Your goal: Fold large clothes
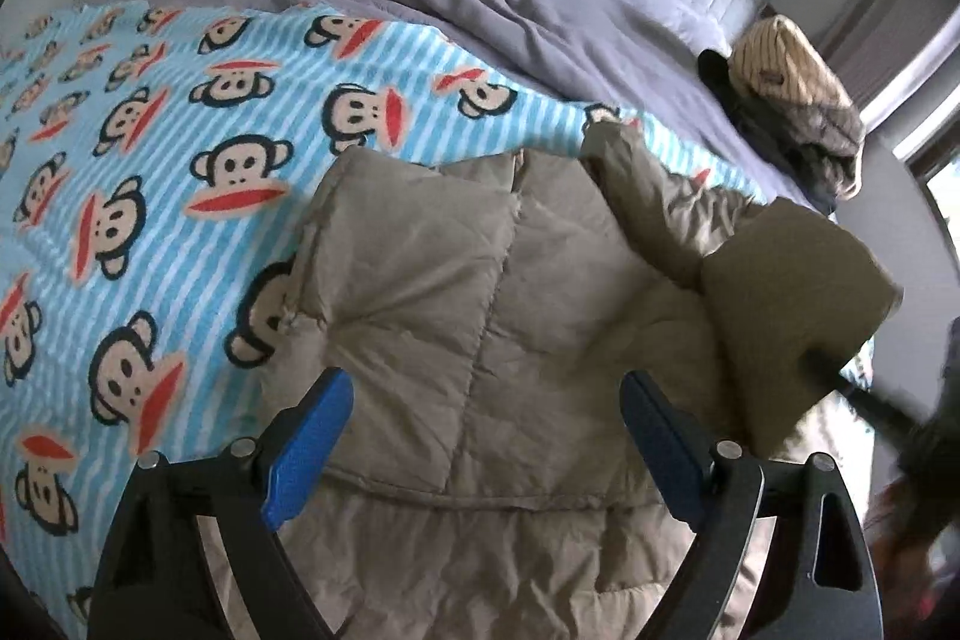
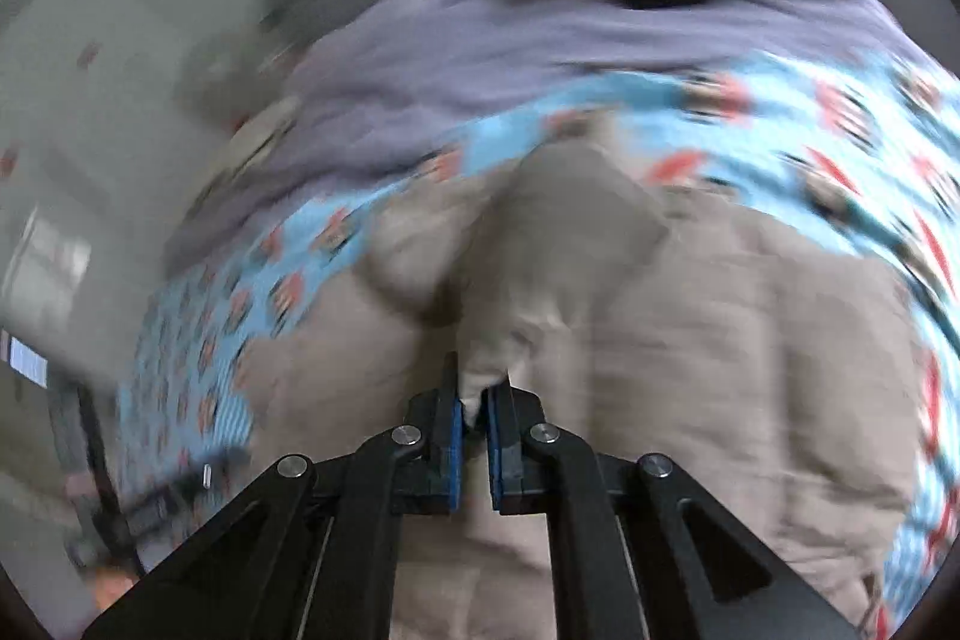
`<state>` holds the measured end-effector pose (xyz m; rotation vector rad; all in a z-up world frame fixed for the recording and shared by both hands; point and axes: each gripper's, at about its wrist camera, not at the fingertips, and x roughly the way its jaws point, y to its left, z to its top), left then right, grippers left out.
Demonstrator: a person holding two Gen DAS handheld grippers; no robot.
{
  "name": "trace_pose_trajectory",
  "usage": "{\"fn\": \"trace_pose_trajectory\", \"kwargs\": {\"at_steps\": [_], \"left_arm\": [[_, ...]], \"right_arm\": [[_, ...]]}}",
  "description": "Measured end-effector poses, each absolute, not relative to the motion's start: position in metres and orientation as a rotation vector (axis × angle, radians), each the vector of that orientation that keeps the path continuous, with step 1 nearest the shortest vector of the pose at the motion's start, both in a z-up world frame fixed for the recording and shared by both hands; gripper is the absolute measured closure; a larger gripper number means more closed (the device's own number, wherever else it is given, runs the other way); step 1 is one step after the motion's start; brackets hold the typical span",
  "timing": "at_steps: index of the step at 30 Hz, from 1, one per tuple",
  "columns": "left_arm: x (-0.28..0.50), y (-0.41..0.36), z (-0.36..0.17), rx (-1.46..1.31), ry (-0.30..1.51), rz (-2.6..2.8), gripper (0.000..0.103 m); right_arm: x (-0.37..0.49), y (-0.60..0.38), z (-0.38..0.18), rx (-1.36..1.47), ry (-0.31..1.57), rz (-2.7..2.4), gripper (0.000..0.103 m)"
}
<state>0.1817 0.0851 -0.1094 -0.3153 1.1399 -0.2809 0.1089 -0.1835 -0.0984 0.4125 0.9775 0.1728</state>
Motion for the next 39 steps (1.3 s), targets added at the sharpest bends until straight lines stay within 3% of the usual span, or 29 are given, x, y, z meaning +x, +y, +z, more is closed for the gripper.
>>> {"fn": "trace_pose_trajectory", "kwargs": {"at_steps": [2,3,4,6,10,16,17,18,19,20,21,22,32,39], "left_arm": [[0.184,0.089,-0.110,-0.360,1.157,-0.320,0.011],[0.185,0.090,-0.112,-0.390,1.171,-0.348,0.011],[0.187,0.089,-0.114,-0.423,1.188,-0.379,0.011],[0.188,0.083,-0.121,-0.473,1.216,-0.437,0.011],[0.191,0.059,-0.137,-0.484,1.259,-0.511,0.011],[0.202,0.014,-0.156,-0.416,1.300,-0.540,0.011],[0.204,0.008,-0.155,-0.406,1.290,-0.538,0.019],[0.206,0.003,-0.153,-0.403,1.276,-0.541,0.034],[0.208,-0.001,-0.152,-0.401,1.278,-0.557,0.069],[0.210,-0.003,-0.153,-0.402,1.294,-0.558,0.088],[0.209,-0.003,-0.152,-0.416,1.299,-0.558,0.088],[0.206,-0.001,-0.149,-0.421,1.288,-0.554,0.088],[0.180,0.043,-0.162,-0.360,1.316,-0.417,0.088],[0.173,0.063,-0.107,-0.249,1.215,-0.337,0.088]], "right_arm": [[0.109,-0.149,-0.107,0.324,1.051,0.238,0.090],[0.105,-0.140,-0.113,0.299,1.089,0.258,0.077],[0.103,-0.132,-0.119,0.290,1.125,0.280,0.054],[0.090,-0.131,-0.130,0.316,1.174,0.308,0.033],[0.053,-0.182,-0.143,0.435,1.216,0.221,0.033],[0.001,-0.312,-0.170,0.888,1.185,-0.039,0.033],[-0.003,-0.323,-0.172,0.937,1.159,-0.056,0.033],[-0.008,-0.339,-0.174,0.988,1.123,-0.086,0.033],[-0.011,-0.351,-0.173,1.015,1.095,-0.117,0.033],[-0.011,-0.360,-0.172,1.025,1.074,-0.143,0.036],[-0.009,-0.368,-0.171,1.022,1.060,-0.169,0.059],[-0.005,-0.373,-0.170,1.004,1.064,-0.191,0.091],[0.030,-0.348,-0.184,0.736,1.162,-0.119,0.093],[0.023,-0.359,-0.185,0.770,1.154,-0.113,0.093]]}}
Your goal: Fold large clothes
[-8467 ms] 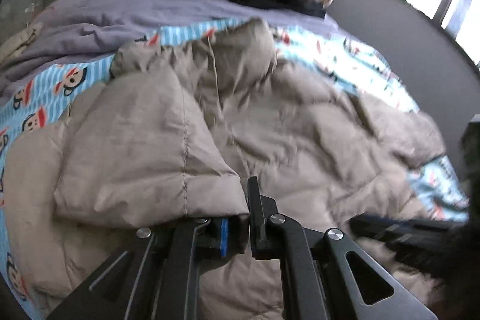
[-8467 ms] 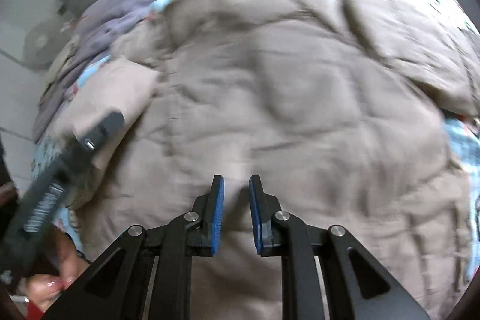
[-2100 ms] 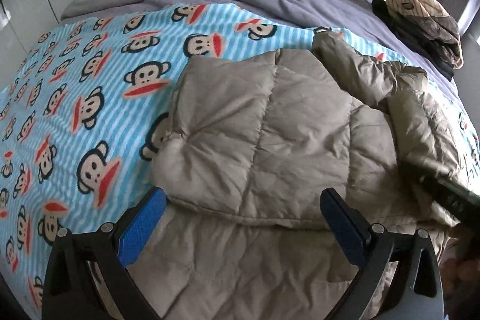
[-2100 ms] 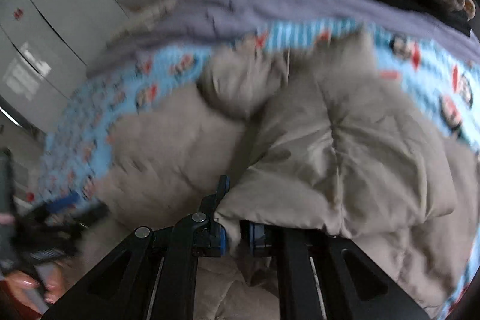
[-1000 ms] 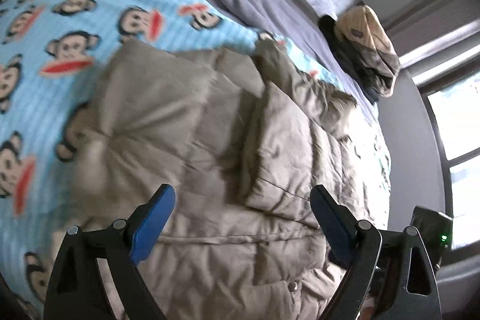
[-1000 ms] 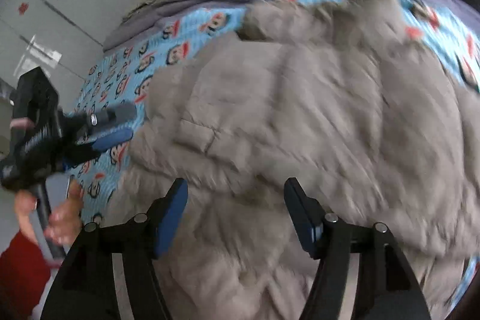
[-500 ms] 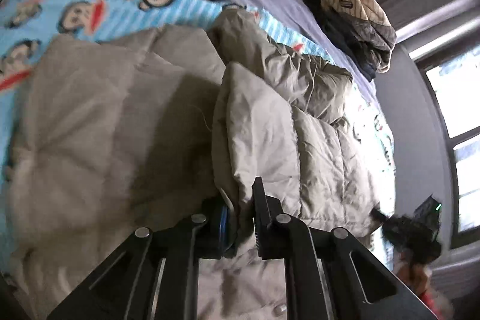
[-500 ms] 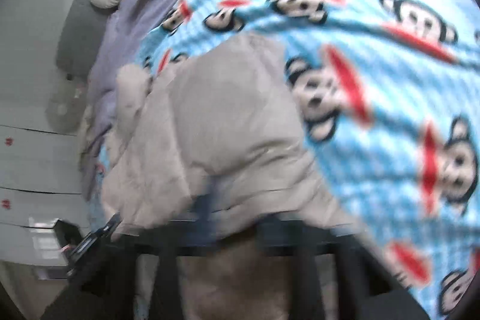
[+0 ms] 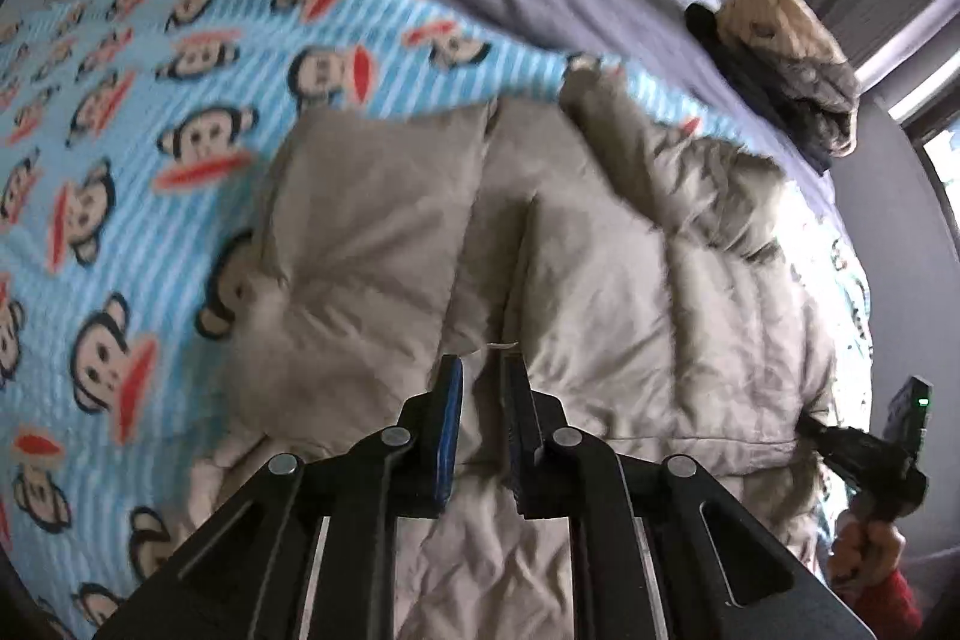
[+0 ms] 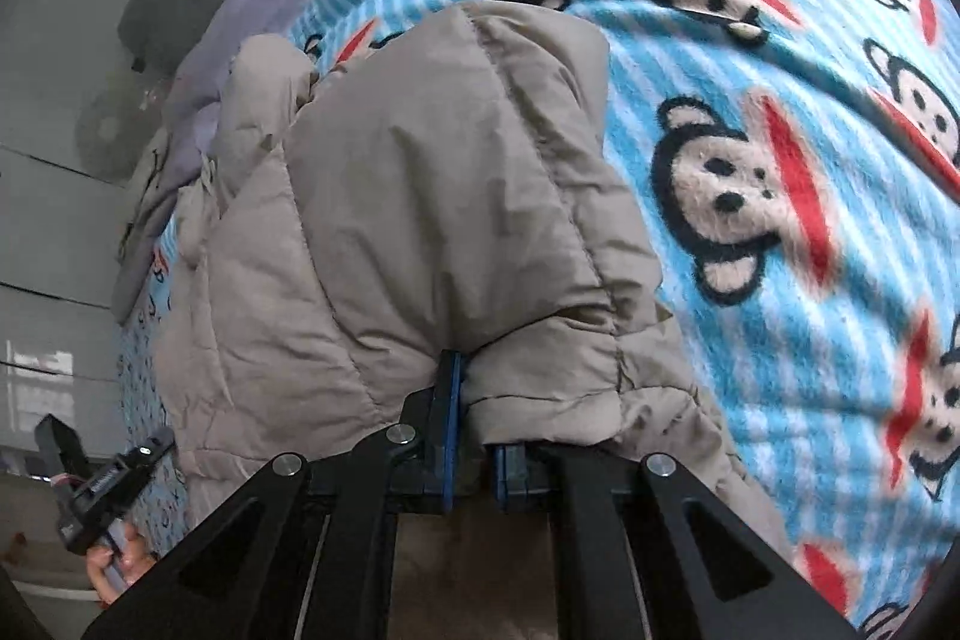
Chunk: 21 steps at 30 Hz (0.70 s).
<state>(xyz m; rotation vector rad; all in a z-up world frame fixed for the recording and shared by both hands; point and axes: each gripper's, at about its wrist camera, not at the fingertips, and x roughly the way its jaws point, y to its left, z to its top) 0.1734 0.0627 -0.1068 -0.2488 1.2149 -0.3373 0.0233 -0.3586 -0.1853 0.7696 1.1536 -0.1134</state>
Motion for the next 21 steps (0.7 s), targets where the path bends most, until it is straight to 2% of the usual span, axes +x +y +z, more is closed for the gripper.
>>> {"fn": "trace_pose_trajectory", "kwargs": {"at_steps": [4,8,11,12,13,15,18,21], "left_arm": [[0.178,0.033,-0.103,-0.197,1.206,-0.426,0.088],[0.187,-0.011,-0.146,0.036,1.227,-0.319,0.088],[0.189,-0.003,-0.172,-0.016,1.256,-0.307,0.087],[0.189,0.000,-0.173,-0.025,1.252,-0.313,0.087],[0.189,0.002,-0.173,-0.033,1.250,-0.318,0.088],[0.190,0.004,-0.175,-0.031,1.248,-0.326,0.087],[0.190,0.003,-0.177,-0.016,1.251,-0.326,0.088],[0.191,0.001,-0.177,-0.016,1.249,-0.317,0.087]], "right_arm": [[0.019,-0.359,-0.183,0.760,1.152,-0.114,0.093],[0.022,-0.352,-0.178,0.736,1.165,-0.128,0.090],[0.019,-0.344,-0.155,0.679,1.175,-0.070,0.085],[0.014,-0.342,-0.145,0.661,1.155,-0.036,0.075],[0.008,-0.342,-0.133,0.654,1.123,0.008,0.050],[-0.005,-0.350,-0.113,0.676,1.029,0.075,0.026],[-0.005,-0.387,-0.108,0.735,0.949,-0.020,0.025],[0.009,-0.440,-0.146,0.987,0.932,-0.110,0.025]]}}
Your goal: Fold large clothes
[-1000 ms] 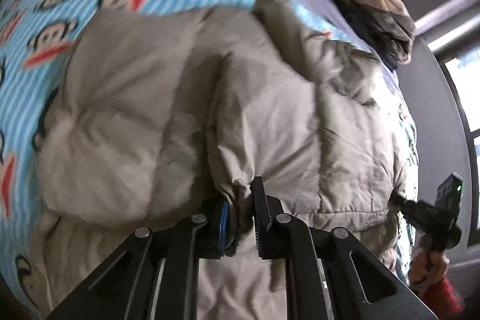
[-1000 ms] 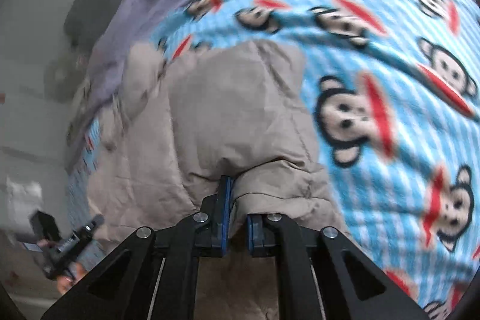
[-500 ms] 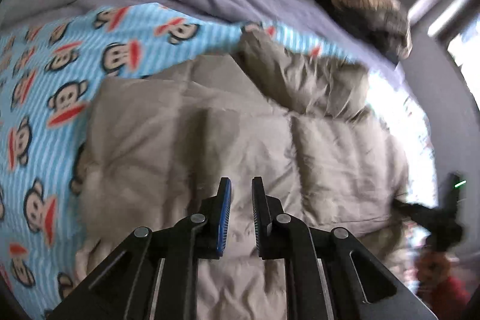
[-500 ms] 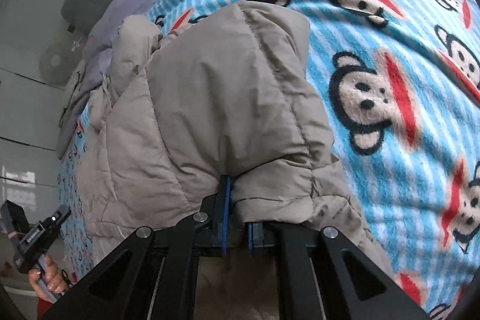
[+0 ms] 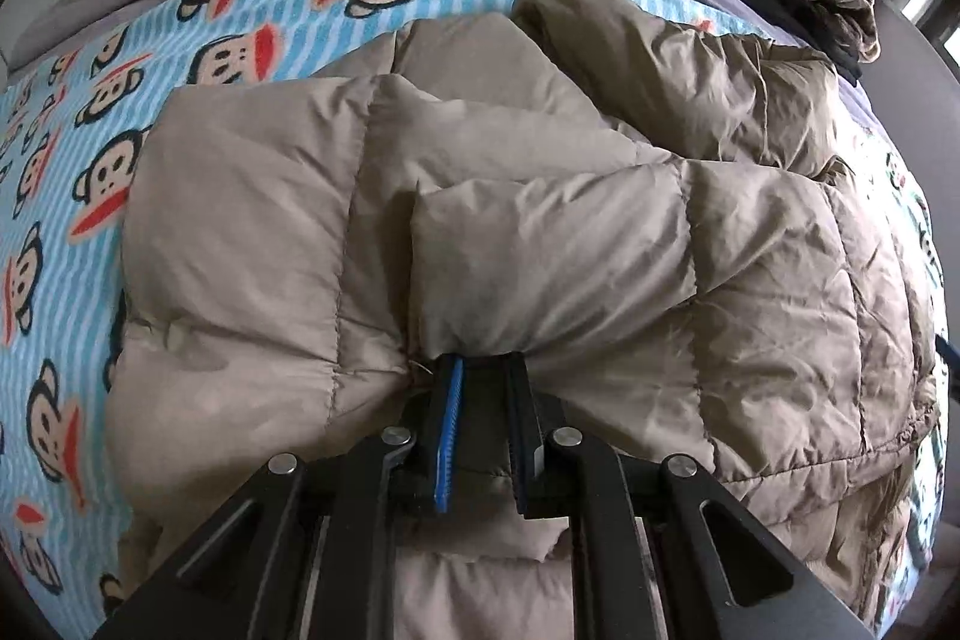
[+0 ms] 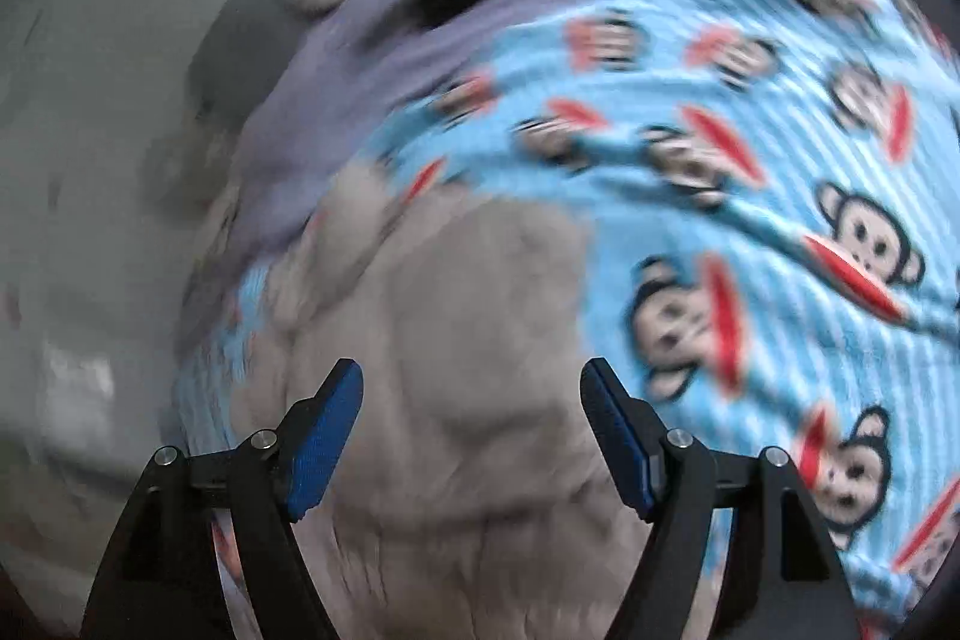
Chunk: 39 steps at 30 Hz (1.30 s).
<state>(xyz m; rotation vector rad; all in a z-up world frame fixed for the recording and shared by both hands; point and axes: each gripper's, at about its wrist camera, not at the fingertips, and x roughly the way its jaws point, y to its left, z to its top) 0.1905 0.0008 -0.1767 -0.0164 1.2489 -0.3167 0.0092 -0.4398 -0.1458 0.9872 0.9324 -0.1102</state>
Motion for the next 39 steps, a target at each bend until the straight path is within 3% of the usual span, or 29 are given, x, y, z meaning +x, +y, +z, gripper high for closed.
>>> {"fn": "trace_pose_trajectory", "kwargs": {"at_steps": [2,3,4,5,7,12,19,26,32,39], "left_arm": [[0.190,-0.001,-0.177,-0.018,1.245,-0.314,0.087],[0.190,0.000,-0.177,-0.019,1.245,-0.315,0.087],[0.191,0.000,-0.178,-0.016,1.246,-0.315,0.087],[0.189,0.001,-0.177,-0.014,1.246,-0.317,0.087],[0.190,0.002,-0.178,-0.014,1.248,-0.323,0.087],[0.190,0.000,-0.179,-0.015,1.249,-0.323,0.087],[0.191,0.001,-0.178,-0.020,1.251,-0.325,0.087],[0.189,-0.003,-0.177,0.011,1.238,-0.313,0.087],[0.189,-0.009,-0.175,0.024,1.240,-0.307,0.087],[0.184,-0.010,-0.156,0.080,1.217,-0.278,0.087]], "right_arm": [[0.026,-0.462,-0.186,1.188,0.964,-0.103,0.026],[0.034,-0.465,-0.201,1.258,0.985,-0.075,0.035],[0.044,-0.464,-0.217,1.328,1.010,-0.044,0.069],[0.051,-0.462,-0.222,1.351,1.021,-0.021,0.083],[0.063,-0.458,-0.210,1.252,0.995,-0.025,0.090],[0.084,-0.457,-0.210,0.964,1.069,-0.135,0.092],[0.049,-0.464,-0.186,0.932,1.041,-0.249,0.092],[-0.007,-0.427,-0.148,1.008,1.005,-0.027,0.091],[0.008,-0.390,-0.180,0.781,1.159,-0.064,0.094],[0.000,-0.384,-0.178,0.719,1.159,-0.120,0.096]]}}
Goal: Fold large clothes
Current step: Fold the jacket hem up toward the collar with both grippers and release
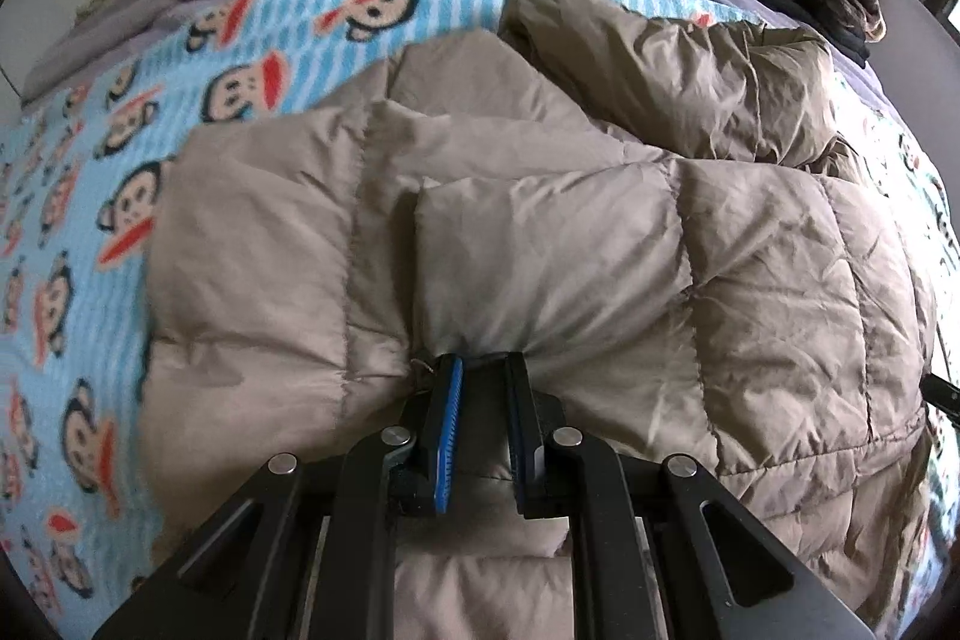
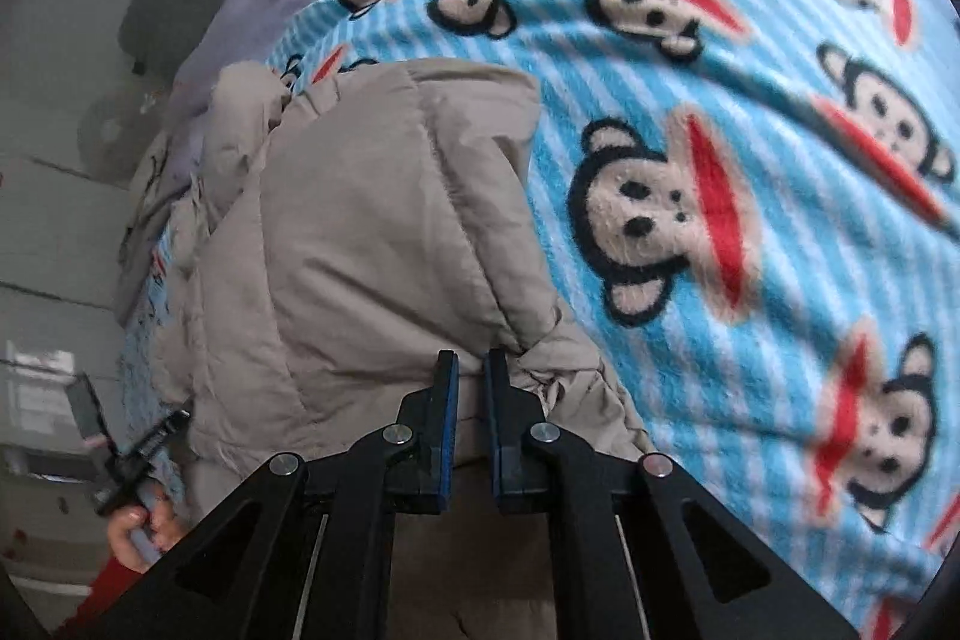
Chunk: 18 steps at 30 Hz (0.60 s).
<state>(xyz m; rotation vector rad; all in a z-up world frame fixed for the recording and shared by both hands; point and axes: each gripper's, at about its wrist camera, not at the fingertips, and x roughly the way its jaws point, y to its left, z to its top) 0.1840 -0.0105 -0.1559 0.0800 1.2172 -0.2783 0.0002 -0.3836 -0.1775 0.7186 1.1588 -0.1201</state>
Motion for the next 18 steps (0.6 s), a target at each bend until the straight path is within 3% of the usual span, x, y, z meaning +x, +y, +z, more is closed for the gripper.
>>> {"fn": "trace_pose_trajectory", "kwargs": {"at_steps": [14,15,16,17,18], "left_arm": [[0.125,0.010,-0.128,0.075,1.305,-0.312,0.087],[0.118,0.010,-0.129,0.078,1.315,-0.325,0.080],[0.109,0.010,-0.130,0.087,1.322,-0.330,0.045],[0.104,0.010,-0.130,0.092,1.313,-0.322,0.027],[0.097,0.011,-0.127,0.098,1.287,-0.309,0.016]], "right_arm": [[-0.061,-0.377,-0.146,0.707,1.150,-0.168,0.091],[-0.066,-0.375,-0.146,0.709,1.154,-0.167,0.090],[-0.071,-0.373,-0.148,0.712,1.161,-0.165,0.086],[-0.076,-0.371,-0.150,0.716,1.166,-0.167,0.082],[-0.078,-0.371,-0.151,0.718,1.171,-0.171,0.067]]}}
